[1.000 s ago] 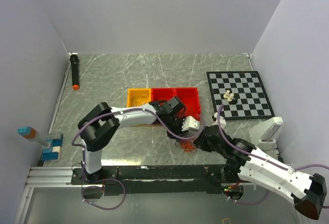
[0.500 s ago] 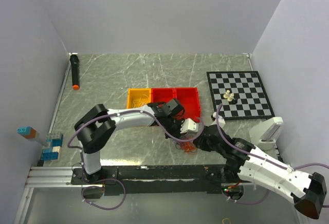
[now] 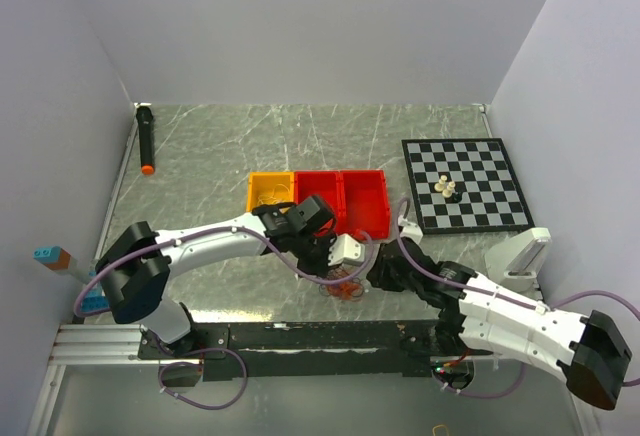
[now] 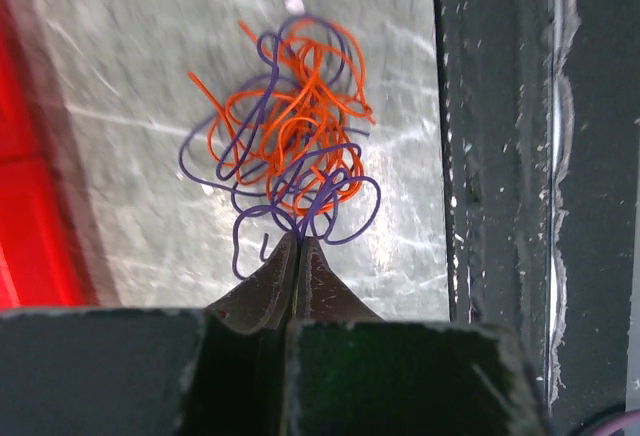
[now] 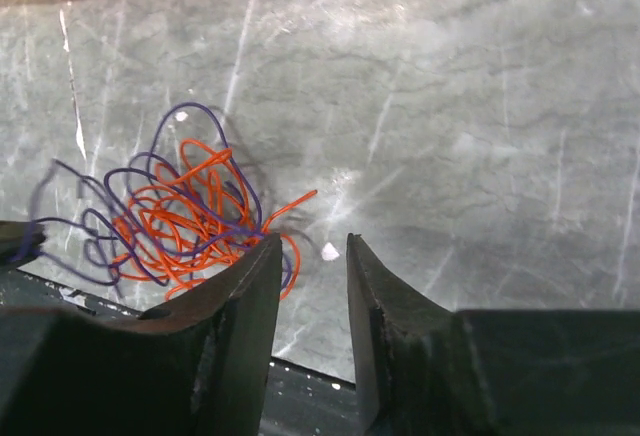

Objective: Untangle the cables

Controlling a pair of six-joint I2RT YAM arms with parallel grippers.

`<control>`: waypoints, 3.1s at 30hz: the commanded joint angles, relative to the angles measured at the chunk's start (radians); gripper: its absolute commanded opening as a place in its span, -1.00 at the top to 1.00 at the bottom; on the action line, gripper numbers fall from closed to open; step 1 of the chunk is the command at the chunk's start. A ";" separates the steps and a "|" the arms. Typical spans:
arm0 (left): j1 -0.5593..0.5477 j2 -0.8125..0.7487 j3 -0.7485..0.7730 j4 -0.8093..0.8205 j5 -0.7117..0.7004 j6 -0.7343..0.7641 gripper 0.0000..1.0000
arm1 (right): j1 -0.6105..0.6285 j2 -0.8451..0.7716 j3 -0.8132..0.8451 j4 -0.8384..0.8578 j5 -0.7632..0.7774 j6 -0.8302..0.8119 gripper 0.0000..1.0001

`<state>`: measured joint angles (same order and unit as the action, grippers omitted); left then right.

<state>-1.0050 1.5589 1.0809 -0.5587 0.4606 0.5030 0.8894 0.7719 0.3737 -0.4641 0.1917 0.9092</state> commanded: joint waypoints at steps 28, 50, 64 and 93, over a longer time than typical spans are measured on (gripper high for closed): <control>0.002 -0.054 -0.165 0.204 -0.163 -0.080 0.99 | -0.061 0.340 0.053 0.554 -0.270 -0.082 -0.04; 0.071 -0.117 -0.050 0.039 -0.177 -0.126 0.99 | -0.092 0.192 0.019 0.381 -0.166 -0.076 1.00; 0.255 -0.391 0.312 -0.480 -0.057 -0.101 0.98 | -0.090 0.055 0.022 0.007 0.067 -0.021 1.00; 0.255 -0.691 0.755 0.134 -0.470 -0.259 0.64 | 0.161 0.288 0.134 -0.254 0.255 0.312 1.00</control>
<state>-0.7494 0.8246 1.8507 -0.4061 -0.0311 0.2661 1.0321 1.0946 0.4866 -0.6781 0.4141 1.1645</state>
